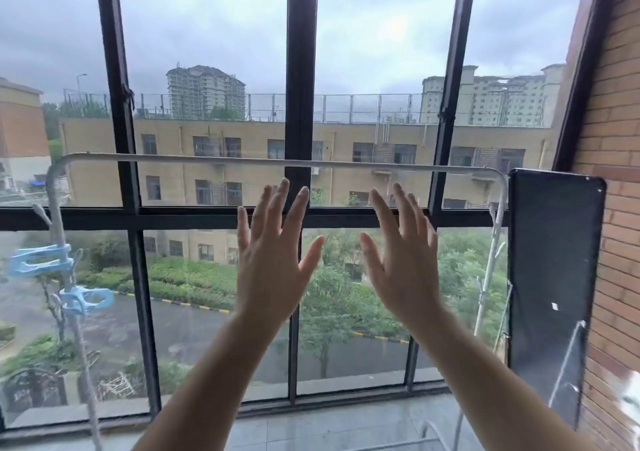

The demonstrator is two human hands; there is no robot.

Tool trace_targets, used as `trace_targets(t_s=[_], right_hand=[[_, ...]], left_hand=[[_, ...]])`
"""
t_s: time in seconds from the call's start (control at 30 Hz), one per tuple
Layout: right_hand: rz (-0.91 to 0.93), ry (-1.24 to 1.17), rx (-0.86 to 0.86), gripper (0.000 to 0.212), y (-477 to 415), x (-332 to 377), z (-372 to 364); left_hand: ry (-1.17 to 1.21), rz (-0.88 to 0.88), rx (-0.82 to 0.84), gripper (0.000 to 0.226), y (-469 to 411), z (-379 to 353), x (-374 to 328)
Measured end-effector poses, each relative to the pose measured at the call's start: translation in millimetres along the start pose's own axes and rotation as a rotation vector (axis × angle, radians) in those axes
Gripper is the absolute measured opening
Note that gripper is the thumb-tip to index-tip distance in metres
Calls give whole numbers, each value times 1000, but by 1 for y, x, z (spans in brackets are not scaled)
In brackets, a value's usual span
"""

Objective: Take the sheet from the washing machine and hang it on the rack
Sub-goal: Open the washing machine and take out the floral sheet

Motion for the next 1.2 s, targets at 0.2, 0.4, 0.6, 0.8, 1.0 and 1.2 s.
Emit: trace_targets(t_s=[0.2, 0.4, 0.6, 0.8, 1.0, 1.2], right_hand=[[-64, 61, 36, 57, 28, -39, -1], [-118, 52, 66, 56, 56, -98, 21], [-154, 65, 73, 54, 84, -177, 53], [-173, 108, 82, 53, 108, -260, 88], [-226, 147, 77, 52, 130, -321, 113], [-317, 170, 111, 53, 147, -374, 120]], left_hand=[[99, -7, 20, 60, 11, -31, -29], [184, -13, 54, 61, 15, -65, -90], [235, -10, 94, 58, 21, -105, -172], [296, -14, 130, 59, 23, -144, -264], [370, -41, 190, 57, 26, -180, -327], [425, -94, 231, 55, 21, -222, -369]])
Point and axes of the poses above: each hand's wrist, its own y-axis away from the middle knuckle, its own z-axis out of the back of the hand, x = y × z, the point moved 2 cm from there along -y, towards the middle knuckle, and after that the axes turned 8 degrees about x, right-handed, at the moved point
